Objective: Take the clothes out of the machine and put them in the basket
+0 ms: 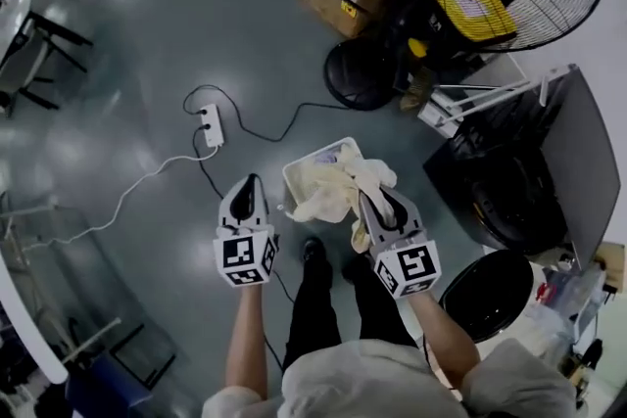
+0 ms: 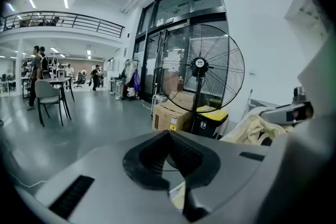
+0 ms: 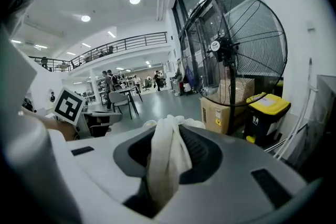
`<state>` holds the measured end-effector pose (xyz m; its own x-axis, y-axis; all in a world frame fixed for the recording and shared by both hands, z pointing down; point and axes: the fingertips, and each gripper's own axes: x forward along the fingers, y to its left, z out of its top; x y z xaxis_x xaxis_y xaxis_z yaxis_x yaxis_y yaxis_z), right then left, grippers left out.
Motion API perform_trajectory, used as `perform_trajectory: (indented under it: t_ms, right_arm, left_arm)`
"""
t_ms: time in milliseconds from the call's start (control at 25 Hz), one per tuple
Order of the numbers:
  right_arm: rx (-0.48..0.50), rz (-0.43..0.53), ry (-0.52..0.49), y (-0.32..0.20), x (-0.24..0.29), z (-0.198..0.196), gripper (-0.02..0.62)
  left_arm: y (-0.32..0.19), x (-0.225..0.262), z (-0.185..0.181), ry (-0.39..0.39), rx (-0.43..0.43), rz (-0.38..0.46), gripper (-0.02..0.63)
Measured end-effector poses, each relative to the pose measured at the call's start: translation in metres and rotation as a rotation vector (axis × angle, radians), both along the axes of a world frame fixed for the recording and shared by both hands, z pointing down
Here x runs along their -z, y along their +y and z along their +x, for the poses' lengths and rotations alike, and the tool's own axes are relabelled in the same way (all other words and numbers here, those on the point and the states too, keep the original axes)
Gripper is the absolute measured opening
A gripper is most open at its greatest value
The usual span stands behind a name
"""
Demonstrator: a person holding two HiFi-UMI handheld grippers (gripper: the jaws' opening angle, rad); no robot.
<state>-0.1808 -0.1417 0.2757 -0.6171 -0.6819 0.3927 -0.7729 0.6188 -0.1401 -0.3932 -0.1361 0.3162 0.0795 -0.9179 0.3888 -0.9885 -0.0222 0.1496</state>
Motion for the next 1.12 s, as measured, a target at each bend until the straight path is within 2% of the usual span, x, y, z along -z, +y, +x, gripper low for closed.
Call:
perform_trajectory:
  t_ms: [280, 560, 920, 1120]
  right_arm:
    - [0.063, -0.063, 0.043, 0.004, -0.073, -0.038, 0.104]
    - [0.036, -0.132, 0.105, -0.005, -0.171, -0.047, 0.104]
    - [0.045, -0.170, 0.154, -0.016, -0.297, -0.050, 0.104]
    - [0.053, -0.197, 0.190, -0.012, -0.379, -0.048, 0.104]
  left_arm:
    - [0.032, -0.054, -0.026, 0.036, 0.079, -0.049, 0.019]
    - [0.040, -0.118, -0.042, 0.064, 0.116, -0.090, 0.020]
    - [0.027, -0.214, -0.031, 0.082, 0.104, -0.110, 0.020]
    - [0.038, -0.271, -0.022, 0.106, 0.109, -0.121, 0.020]
